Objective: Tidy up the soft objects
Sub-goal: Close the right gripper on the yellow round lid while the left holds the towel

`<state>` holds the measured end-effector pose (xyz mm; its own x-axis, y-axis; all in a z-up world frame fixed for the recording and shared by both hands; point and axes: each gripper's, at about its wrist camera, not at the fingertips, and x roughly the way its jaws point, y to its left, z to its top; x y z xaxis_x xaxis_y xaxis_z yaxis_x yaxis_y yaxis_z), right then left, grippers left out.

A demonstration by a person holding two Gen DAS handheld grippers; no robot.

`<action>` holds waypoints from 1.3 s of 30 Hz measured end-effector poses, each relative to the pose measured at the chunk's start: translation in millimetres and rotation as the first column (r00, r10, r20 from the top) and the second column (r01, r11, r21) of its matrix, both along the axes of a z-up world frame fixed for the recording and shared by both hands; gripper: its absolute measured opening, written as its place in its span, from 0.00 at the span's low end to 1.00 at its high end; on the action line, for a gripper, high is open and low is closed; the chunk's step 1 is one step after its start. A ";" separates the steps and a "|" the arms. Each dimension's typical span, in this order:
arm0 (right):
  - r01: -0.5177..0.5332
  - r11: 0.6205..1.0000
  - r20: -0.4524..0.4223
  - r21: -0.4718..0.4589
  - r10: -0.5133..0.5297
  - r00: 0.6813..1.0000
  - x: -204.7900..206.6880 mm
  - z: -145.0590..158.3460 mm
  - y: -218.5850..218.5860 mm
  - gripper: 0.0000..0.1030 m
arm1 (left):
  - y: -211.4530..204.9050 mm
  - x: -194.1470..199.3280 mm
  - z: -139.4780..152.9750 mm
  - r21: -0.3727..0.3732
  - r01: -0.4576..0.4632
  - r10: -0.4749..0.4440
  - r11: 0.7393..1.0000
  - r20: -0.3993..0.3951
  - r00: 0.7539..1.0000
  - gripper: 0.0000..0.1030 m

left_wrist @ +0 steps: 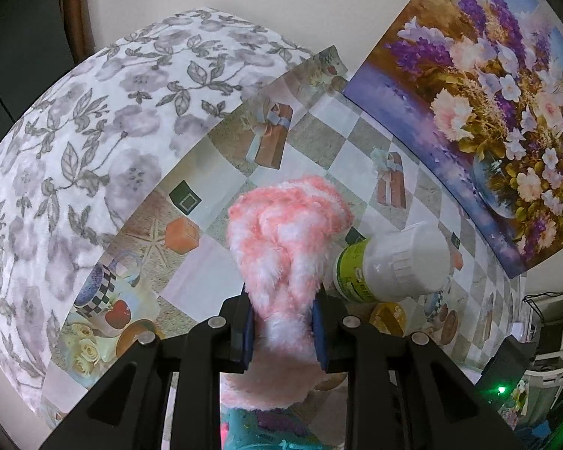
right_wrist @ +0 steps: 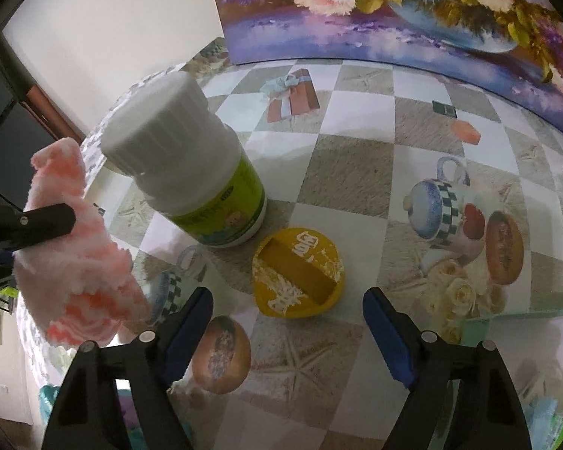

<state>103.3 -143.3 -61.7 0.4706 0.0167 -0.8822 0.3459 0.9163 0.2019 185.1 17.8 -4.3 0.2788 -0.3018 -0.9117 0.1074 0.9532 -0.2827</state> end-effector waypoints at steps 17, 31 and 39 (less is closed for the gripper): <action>-0.033 0.992 -0.014 -0.118 0.031 0.999 8.4 0.7 5.5 0.51 | -6.1 1.6 -4.8 0.009 0.021 -0.021 1.000 0.000 1.000 0.26; -0.028 0.989 0.050 -0.144 0.035 0.998 -12.7 39.4 1.0 0.51 | -18.5 -10.6 23.0 -0.018 0.045 -0.044 0.999 0.065 0.997 0.26; 0.010 0.986 0.085 -0.165 0.004 0.996 -35.8 69.1 -14.1 0.51 | -29.2 -29.8 59.4 -0.037 0.071 -0.066 0.997 0.139 0.988 0.26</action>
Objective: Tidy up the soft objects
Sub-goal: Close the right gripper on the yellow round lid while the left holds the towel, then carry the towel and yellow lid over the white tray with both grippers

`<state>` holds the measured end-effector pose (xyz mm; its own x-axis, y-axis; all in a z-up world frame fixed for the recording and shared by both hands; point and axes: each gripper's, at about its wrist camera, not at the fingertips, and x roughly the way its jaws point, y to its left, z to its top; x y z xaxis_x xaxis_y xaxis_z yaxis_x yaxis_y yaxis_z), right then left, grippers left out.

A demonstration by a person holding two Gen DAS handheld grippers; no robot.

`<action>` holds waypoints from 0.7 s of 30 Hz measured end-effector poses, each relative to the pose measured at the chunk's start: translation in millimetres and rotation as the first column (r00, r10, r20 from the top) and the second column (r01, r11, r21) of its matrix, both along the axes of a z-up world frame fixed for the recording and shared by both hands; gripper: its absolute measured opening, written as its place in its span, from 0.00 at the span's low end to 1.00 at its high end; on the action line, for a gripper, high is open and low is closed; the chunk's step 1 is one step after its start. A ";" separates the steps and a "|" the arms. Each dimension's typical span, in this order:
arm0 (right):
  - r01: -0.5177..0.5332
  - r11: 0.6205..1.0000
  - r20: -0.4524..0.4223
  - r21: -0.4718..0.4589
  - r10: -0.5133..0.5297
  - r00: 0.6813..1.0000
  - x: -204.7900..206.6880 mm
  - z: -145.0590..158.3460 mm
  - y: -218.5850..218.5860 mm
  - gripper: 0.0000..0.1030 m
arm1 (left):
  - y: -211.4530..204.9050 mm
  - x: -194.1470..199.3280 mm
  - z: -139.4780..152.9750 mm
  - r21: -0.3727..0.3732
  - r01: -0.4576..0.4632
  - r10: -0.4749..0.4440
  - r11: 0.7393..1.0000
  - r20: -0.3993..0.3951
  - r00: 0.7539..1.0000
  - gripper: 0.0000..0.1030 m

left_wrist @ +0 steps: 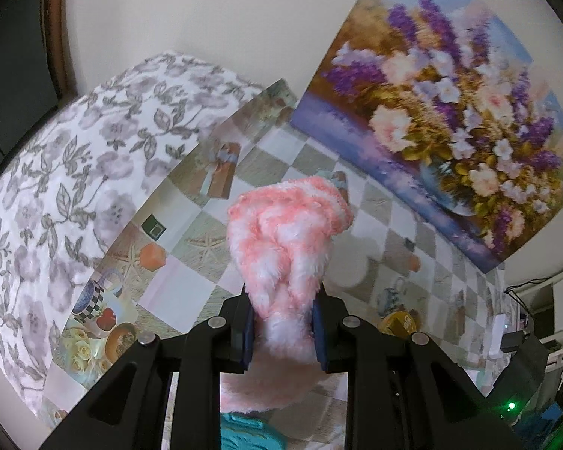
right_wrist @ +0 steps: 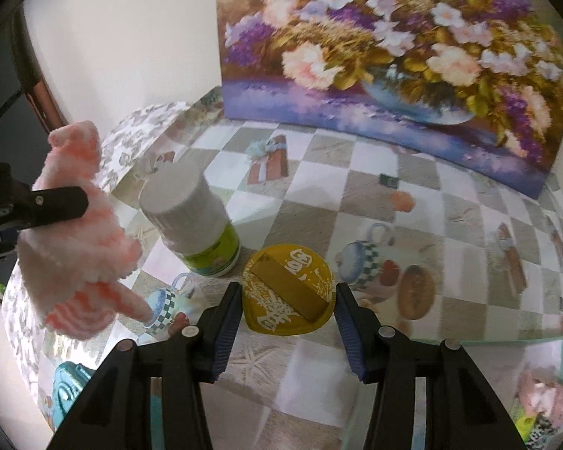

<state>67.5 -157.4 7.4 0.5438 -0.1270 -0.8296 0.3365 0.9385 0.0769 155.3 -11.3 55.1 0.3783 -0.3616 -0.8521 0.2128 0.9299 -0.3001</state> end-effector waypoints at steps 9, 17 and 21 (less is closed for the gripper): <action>0.070 0.997 0.041 -0.041 -0.068 0.997 -41.1 40.6 -26.2 0.51 | -12.2 -35.5 47.2 -0.033 0.057 -0.053 0.998 0.096 0.994 0.26; 0.163 0.986 0.084 -0.043 -0.159 0.984 -87.9 74.5 -56.1 0.51 | -22.3 -70.7 83.5 -0.041 0.118 -0.109 0.992 0.180 0.978 0.26; 0.212 0.976 0.098 -0.044 -0.207 0.973 -113.0 89.7 -70.2 0.51 | -31.1 -87.9 85.3 -0.030 0.155 -0.147 0.987 0.184 0.972 0.26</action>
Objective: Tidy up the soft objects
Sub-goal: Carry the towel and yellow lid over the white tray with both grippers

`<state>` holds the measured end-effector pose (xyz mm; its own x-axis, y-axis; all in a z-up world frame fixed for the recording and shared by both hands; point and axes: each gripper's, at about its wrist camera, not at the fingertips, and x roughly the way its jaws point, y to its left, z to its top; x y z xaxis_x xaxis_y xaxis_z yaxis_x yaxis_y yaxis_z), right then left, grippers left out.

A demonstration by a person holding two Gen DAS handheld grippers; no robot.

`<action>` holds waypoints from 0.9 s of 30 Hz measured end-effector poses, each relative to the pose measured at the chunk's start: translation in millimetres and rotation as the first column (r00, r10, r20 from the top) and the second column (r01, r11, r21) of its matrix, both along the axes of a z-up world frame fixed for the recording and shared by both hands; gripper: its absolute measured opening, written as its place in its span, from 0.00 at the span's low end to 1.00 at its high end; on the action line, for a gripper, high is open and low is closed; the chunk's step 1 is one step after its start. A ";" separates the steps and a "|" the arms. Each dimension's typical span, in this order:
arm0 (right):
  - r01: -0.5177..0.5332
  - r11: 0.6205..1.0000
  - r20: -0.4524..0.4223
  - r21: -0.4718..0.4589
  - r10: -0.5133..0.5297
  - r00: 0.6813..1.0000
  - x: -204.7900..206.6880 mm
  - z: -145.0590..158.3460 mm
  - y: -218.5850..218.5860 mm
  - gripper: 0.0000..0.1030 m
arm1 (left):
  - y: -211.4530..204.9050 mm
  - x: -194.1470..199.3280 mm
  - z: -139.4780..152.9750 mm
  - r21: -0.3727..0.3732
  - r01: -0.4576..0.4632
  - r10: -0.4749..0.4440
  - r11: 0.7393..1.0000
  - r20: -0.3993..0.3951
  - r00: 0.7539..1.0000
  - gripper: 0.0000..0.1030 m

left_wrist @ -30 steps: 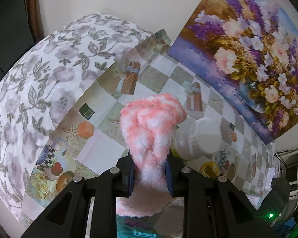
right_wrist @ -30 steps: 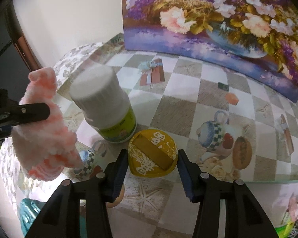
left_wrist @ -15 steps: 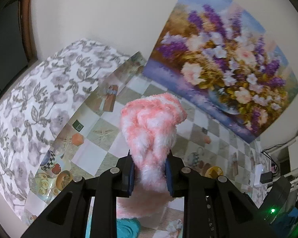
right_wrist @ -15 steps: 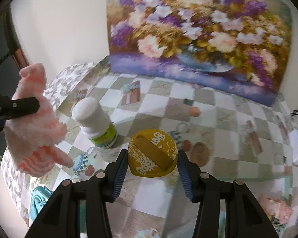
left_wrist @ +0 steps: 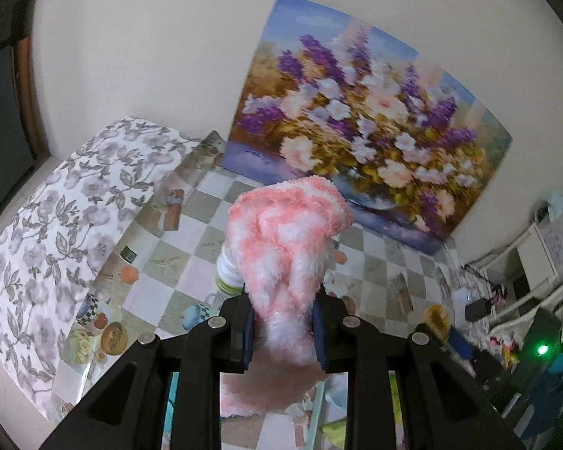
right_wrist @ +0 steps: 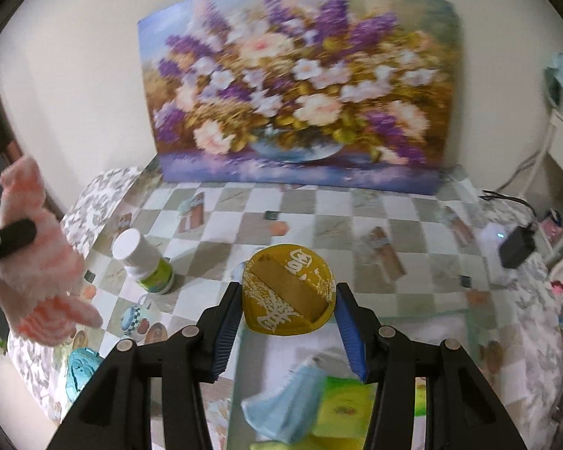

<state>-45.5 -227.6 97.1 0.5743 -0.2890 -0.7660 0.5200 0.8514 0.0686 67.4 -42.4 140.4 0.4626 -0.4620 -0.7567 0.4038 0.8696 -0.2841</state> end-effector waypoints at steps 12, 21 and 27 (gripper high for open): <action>0.102 0.995 0.003 -0.011 -0.102 0.995 -72.9 22.4 -14.9 0.51 | -50.0 -73.7 -14.3 0.023 0.227 -0.227 0.974 -0.011 0.974 0.26; 0.174 0.984 -0.018 0.047 -0.174 0.985 -113.1 7.2 -24.1 0.51 | -74.5 -118.9 -34.1 0.007 0.375 -0.374 0.927 -0.065 0.925 0.26; 0.214 0.974 -0.017 0.073 -0.214 0.977 -130.2 3.8 -30.8 0.51 | -93.1 -146.9 -45.4 0.013 0.463 -0.460 0.886 -0.088 0.884 0.26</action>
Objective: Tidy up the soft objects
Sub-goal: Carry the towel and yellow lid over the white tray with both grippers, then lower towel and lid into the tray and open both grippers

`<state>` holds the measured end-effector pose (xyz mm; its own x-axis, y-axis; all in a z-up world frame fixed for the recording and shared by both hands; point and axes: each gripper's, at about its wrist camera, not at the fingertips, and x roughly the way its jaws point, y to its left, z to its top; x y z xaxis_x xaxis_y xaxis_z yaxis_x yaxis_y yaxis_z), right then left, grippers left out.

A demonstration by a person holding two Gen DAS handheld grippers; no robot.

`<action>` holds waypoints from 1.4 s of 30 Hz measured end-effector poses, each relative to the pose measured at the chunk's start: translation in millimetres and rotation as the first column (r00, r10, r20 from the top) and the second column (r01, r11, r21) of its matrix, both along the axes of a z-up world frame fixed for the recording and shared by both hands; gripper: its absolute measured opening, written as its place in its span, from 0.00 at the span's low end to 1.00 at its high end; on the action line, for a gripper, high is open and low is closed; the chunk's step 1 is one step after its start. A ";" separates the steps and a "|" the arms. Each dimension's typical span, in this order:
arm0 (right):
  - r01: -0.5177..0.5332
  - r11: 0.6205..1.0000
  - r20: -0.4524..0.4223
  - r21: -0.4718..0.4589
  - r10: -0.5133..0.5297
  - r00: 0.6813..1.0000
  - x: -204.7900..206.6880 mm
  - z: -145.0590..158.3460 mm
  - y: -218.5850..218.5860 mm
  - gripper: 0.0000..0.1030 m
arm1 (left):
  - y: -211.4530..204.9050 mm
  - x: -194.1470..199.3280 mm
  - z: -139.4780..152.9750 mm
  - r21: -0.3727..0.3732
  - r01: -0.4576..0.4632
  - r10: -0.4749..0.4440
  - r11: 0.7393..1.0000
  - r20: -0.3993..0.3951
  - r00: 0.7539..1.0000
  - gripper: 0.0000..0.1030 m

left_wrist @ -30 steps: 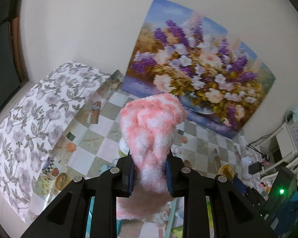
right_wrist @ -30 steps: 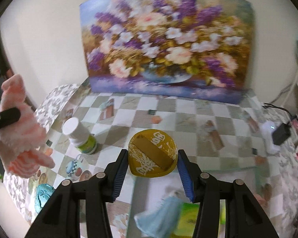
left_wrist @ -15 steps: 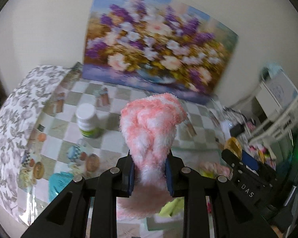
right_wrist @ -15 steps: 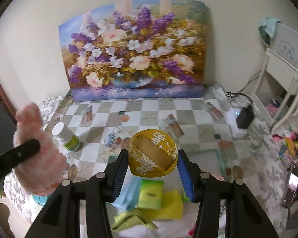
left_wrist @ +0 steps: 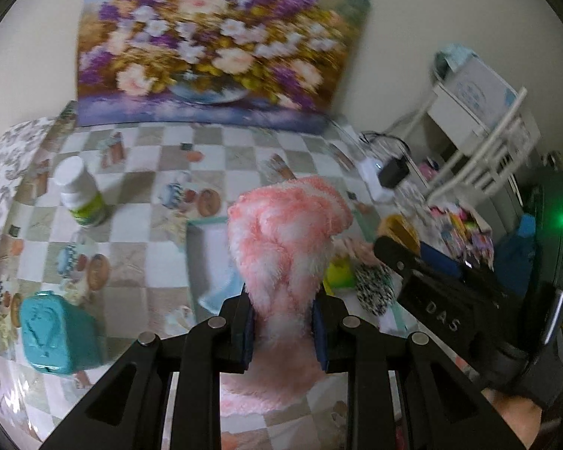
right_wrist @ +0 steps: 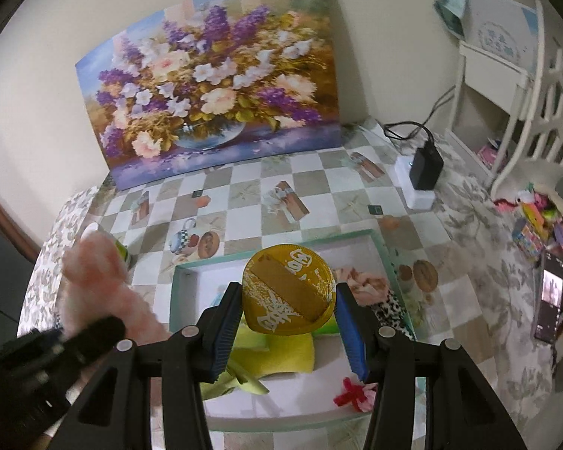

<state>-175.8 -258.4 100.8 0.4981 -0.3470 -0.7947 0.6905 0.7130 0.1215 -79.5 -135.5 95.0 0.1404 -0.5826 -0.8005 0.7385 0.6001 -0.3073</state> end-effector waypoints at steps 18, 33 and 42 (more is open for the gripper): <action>0.080 0.978 -0.174 0.190 -0.047 0.984 -6.6 -82.5 -29.8 0.51 | -40.6 -18.3 -93.3 0.243 0.064 -0.056 0.968 -0.037 0.998 0.26; 0.124 0.951 -0.274 0.285 -0.043 0.961 -8.4 -126.8 -37.6 0.53 | -28.8 16.1 -128.7 0.243 -0.039 0.075 0.969 -0.142 0.987 0.28; 0.143 0.950 -0.312 0.279 -0.052 0.949 -8.7 -133.1 -37.9 0.66 | -22.1 23.9 -131.5 0.251 -0.065 0.114 0.966 -0.188 0.975 0.49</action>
